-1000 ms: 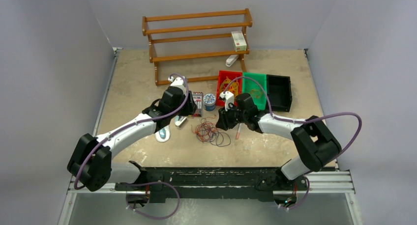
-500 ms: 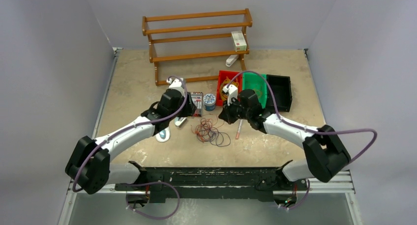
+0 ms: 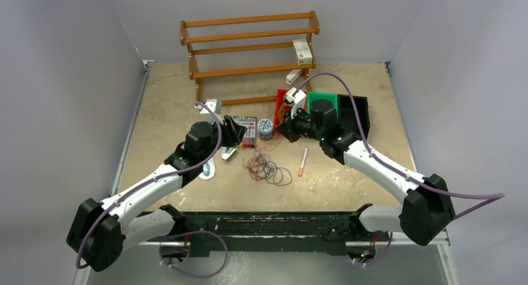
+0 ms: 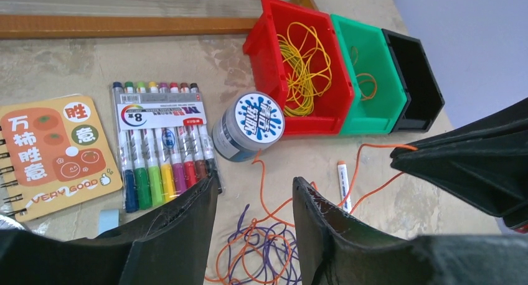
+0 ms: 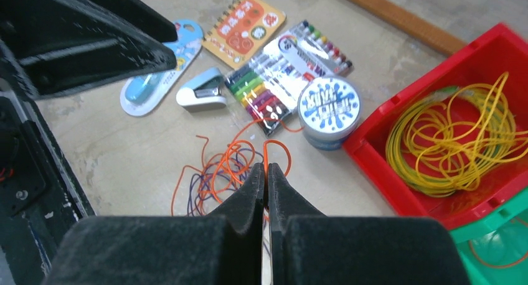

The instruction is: Untangle the cables

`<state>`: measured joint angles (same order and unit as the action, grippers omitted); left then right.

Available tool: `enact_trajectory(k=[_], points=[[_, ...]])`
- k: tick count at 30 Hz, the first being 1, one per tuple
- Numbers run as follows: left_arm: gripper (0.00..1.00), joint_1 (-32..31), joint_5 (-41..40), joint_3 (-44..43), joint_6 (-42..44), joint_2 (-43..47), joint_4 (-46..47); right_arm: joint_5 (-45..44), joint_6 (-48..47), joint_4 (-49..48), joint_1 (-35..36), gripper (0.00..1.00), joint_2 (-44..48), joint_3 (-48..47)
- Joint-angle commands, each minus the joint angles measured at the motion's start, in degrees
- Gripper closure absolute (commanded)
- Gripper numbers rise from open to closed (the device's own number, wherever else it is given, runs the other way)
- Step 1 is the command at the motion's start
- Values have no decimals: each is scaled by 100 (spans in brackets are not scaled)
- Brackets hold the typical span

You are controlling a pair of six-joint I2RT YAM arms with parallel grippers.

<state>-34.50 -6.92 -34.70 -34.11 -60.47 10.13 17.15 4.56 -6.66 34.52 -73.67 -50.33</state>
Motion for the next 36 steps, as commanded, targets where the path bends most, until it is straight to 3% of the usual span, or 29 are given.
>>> enact_trajectory(k=[1,11,26,36], points=[[52,40,-75,115,-94,151,618,-179,-144,161,37,100,379,-687],[52,42,21,316,-246,-12,832,-622,-107,354,37,100,756,-1298],[52,12,1117,584,-518,-1000,1795,-1497,-131,298,37,100,962,-1880],[51,-558,1067,1066,-508,-1288,2471,-1873,189,133,37,100,842,-1902]])
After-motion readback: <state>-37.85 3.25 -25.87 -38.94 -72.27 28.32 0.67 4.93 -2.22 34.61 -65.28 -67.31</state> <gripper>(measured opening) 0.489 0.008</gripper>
